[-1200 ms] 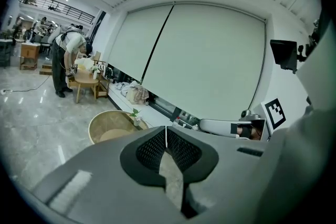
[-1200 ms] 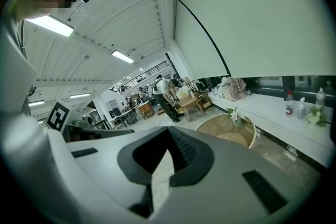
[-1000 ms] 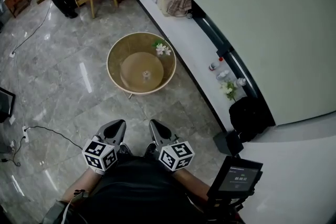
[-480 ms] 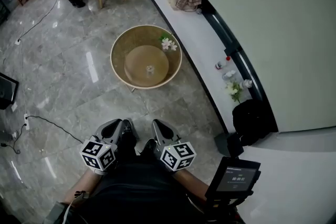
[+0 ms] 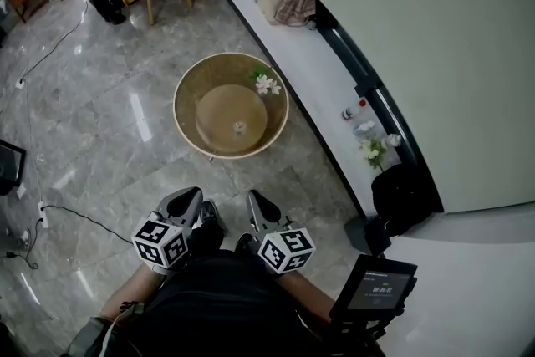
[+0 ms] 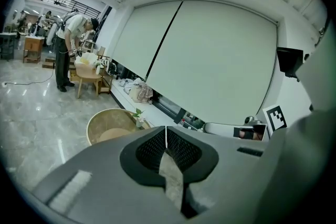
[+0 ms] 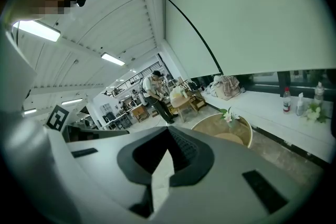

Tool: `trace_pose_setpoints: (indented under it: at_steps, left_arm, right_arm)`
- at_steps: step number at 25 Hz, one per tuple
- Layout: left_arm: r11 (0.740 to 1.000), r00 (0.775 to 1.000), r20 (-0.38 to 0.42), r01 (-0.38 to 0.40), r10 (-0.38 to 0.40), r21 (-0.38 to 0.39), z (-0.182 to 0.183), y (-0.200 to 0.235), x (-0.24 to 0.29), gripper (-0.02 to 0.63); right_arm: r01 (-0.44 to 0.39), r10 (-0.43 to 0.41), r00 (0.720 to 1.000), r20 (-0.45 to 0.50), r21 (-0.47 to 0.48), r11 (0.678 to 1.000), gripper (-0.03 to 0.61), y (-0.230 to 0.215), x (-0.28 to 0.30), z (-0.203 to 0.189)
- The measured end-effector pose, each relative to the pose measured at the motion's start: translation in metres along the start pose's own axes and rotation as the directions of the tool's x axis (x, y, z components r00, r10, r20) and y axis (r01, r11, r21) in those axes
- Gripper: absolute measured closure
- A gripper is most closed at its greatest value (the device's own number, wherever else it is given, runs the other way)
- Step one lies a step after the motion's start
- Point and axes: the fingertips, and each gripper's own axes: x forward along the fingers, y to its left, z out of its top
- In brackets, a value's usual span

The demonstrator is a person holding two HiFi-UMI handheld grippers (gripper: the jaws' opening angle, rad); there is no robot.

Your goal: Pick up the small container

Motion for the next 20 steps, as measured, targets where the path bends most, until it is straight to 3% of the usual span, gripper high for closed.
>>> trace_pose_setpoints:
  at_steps: [4,9,14,20]
  left_arm:
    - [1.0,1.0,0.001,0.023,-0.023,0.001,0.015,0.017,0.014,0.606]
    - [0.998,0.999,-0.032,0.039,-0.041,-0.053,0.013,0.043,0.02,0.604]
    - [0.997,0.997,-0.019,0.069,-0.07,-0.03,0.038,0.067,0.028,0.606]
    - [0.982,0.984,0.036,0.179,-0.177,-0.062,0.059,0.074,0.036,0.604]
  right_arm:
    - [0.01,-0.01,1.0,-0.007,0.019,1.0,0.581,0.001,0.024,-0.004]
    - [0.046,-0.044,0.997,-0.059,0.031,0.998,0.581,0.002,0.053,-0.014]
    - [0.08,-0.08,0.996,-0.032,0.01,0.997,0.581,0.01,0.078,0.002]
    - [0.137,-0.137,0.99,-0.022,0.01,0.991,0.581,0.012,0.087,0.007]
